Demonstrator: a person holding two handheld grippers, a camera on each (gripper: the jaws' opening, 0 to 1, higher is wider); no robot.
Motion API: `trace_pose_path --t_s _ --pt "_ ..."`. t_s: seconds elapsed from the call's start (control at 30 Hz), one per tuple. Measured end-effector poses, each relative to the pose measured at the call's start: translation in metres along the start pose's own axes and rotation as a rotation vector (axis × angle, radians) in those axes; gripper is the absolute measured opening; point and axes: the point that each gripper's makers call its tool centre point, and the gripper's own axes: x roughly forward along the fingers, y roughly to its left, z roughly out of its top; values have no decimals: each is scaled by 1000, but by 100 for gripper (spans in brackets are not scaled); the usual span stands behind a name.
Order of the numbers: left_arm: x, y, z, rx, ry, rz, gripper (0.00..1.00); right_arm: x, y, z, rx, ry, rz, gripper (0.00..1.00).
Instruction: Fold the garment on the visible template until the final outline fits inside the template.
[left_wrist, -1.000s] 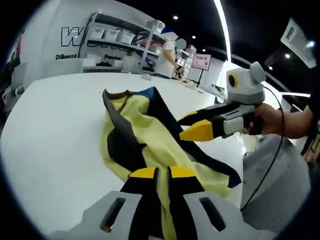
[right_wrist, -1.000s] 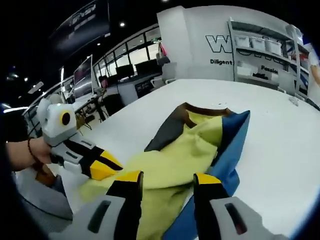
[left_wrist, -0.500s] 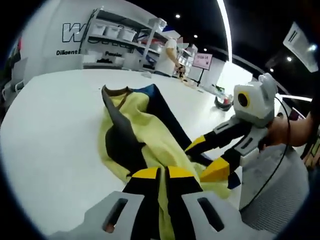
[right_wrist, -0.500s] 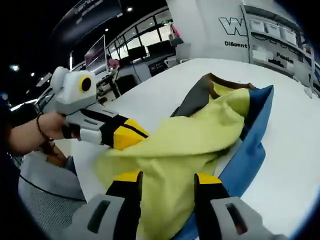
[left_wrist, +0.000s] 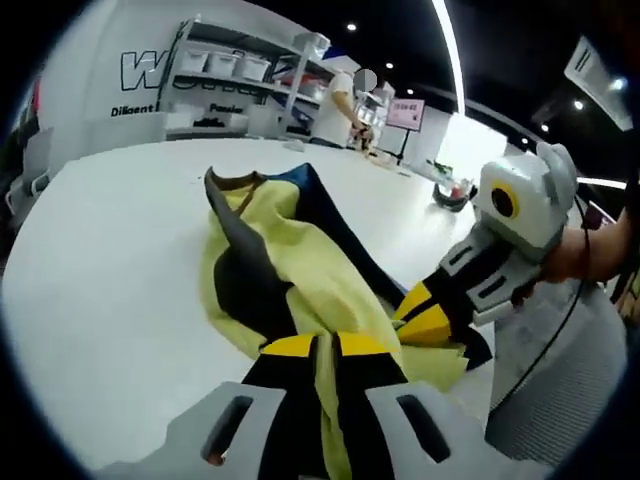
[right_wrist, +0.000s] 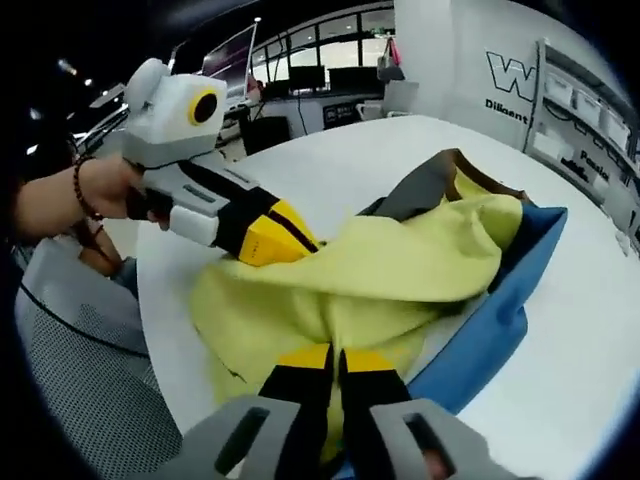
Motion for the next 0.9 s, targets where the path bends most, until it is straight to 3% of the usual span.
trace_pose_path --t_s 0.23,0.37,0.4,0.57,0.63,0.9 --pt "-11 14 -3 56 18 76 17 -4 2 1 34 -19 8 0" --pt "-11 20 -5 50 23 94 16 -4 2 1 37 -21 7 0" --pt "-9 36 -11 34 55 130 15 -6 2 1 43 -25 8 0" --pt "-2 40 -14 72 87 137 15 -7 2 1 51 -28 8 0" --pt "10 40 -20 229 169 132 16 -7 2 1 61 -29 9 0" --pt "25 35 -12 345 173 135 7 -8 2 1 67 -31 9 0"
